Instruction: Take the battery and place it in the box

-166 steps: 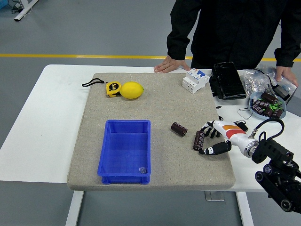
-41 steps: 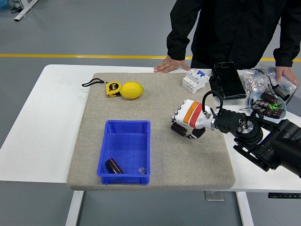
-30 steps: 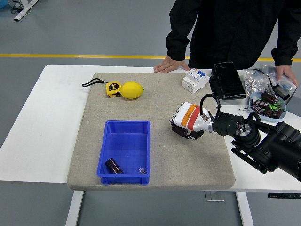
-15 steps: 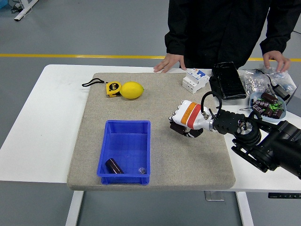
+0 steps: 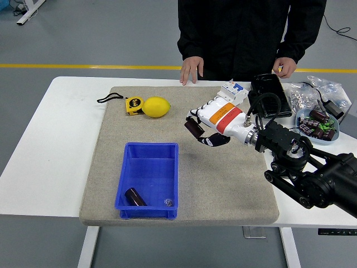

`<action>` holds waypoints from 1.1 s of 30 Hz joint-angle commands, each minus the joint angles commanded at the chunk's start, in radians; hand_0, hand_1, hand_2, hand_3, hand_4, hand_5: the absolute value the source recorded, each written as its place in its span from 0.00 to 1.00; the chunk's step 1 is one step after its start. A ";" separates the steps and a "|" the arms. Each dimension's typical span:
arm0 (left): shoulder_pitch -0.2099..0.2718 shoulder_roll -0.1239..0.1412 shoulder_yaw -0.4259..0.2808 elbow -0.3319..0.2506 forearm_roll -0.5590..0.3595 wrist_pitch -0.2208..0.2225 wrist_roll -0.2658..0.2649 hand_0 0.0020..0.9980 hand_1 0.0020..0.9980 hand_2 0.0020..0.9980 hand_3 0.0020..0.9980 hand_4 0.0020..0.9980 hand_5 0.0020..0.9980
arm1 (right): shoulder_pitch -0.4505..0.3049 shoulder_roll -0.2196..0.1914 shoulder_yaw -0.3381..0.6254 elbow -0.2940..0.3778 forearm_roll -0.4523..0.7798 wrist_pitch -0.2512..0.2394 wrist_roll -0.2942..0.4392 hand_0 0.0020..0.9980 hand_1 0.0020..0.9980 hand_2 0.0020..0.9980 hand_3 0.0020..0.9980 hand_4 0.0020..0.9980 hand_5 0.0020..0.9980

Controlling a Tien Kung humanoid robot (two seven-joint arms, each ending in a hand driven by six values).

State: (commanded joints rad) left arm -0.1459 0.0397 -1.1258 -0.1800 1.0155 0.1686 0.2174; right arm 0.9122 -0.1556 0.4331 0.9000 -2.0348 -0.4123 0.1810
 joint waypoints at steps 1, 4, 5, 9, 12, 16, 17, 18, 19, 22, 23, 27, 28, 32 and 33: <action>0.001 0.001 -0.002 0.000 0.003 -0.001 0.001 0.73 0.70 0.69 0.59 0.63 0.54 | -0.005 0.003 0.012 0.031 0.007 0.009 -0.018 0.26 0.39 0.47 0.52 0.68 0.17; 0.003 0.002 -0.003 0.000 0.007 -0.002 0.001 0.73 0.70 0.69 0.59 0.63 0.55 | -0.011 0.012 0.027 0.105 0.029 0.054 -0.059 0.31 0.45 0.54 0.62 0.80 0.20; 0.003 0.003 -0.003 0.000 0.006 -0.002 0.001 0.73 0.70 0.69 0.59 0.63 0.55 | -0.009 0.017 0.023 0.128 0.045 0.088 -0.070 0.31 0.45 0.54 0.62 0.80 0.20; 0.000 0.004 0.003 0.000 -0.003 -0.001 -0.002 0.73 0.69 0.69 0.59 0.63 0.55 | -0.001 0.037 -0.002 0.178 0.053 0.188 -0.085 0.37 0.55 0.70 0.83 1.00 0.41; -0.003 0.004 0.006 0.000 -0.010 0.000 -0.003 0.73 0.69 0.69 0.59 0.63 0.55 | 0.005 0.052 -0.024 0.196 0.058 0.226 -0.094 0.37 0.55 0.70 0.83 1.00 0.41; -0.007 0.004 0.011 0.000 -0.021 0.001 -0.004 0.73 0.69 0.68 0.59 0.63 0.55 | 0.016 0.074 -0.053 0.209 0.053 0.290 -0.108 0.51 0.66 0.87 1.00 1.00 0.47; -0.008 0.004 0.012 0.000 -0.022 0.001 -0.004 0.73 0.69 0.68 0.59 0.63 0.55 | 0.018 0.077 -0.057 0.210 0.050 0.301 -0.109 0.51 0.66 0.87 1.00 1.00 0.47; -0.008 0.004 0.011 0.000 -0.023 0.002 -0.004 0.73 0.69 0.68 0.59 0.63 0.55 | 0.020 0.080 -0.060 0.210 0.047 0.310 -0.108 0.51 0.66 0.87 1.00 1.00 0.47; -0.008 0.004 0.012 0.000 -0.024 0.002 -0.004 0.73 0.69 0.68 0.59 0.63 0.55 | 0.022 0.083 -0.063 0.209 0.044 0.314 -0.103 0.51 0.66 0.87 1.00 1.00 0.47; -0.007 0.005 0.015 0.000 -0.028 0.002 -0.003 0.73 0.69 0.68 0.59 0.63 0.55 | 0.025 0.085 -0.062 0.208 0.038 0.307 -0.097 0.54 0.68 0.94 1.00 1.00 0.50; -0.007 0.005 0.015 0.000 -0.029 0.002 -0.003 0.73 0.69 0.68 0.59 0.63 0.55 | 0.025 0.084 -0.060 0.207 0.037 0.305 -0.097 0.54 0.68 0.94 1.00 1.00 0.50; -0.006 0.005 0.019 0.000 -0.036 0.003 -0.003 0.73 0.69 0.68 0.59 0.64 0.55 | 0.016 0.074 -0.011 0.209 0.036 0.282 -0.098 0.53 0.67 0.92 1.00 1.00 0.52; -0.005 0.004 0.019 0.000 -0.035 0.002 -0.002 0.73 0.69 0.68 0.59 0.64 0.55 | 0.013 0.070 0.004 0.211 0.035 0.275 -0.097 0.53 0.67 0.92 1.00 1.00 0.52; -0.006 0.003 0.016 0.000 -0.032 0.002 -0.002 0.73 0.69 0.68 0.59 0.64 0.55 | -0.017 0.039 0.100 0.230 0.054 0.245 -0.088 0.53 0.67 0.92 1.00 1.00 0.52; -0.006 0.003 0.017 0.000 -0.033 0.002 -0.003 0.73 0.69 0.68 0.59 0.63 0.55 | -0.027 0.030 0.127 0.235 0.067 0.237 -0.085 0.61 0.67 0.87 1.00 1.00 0.51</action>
State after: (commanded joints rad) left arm -0.1519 0.0424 -1.1086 -0.1800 0.9821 0.1708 0.2148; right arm 0.8851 -0.1257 0.5598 1.1351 -1.9675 -0.1752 0.0956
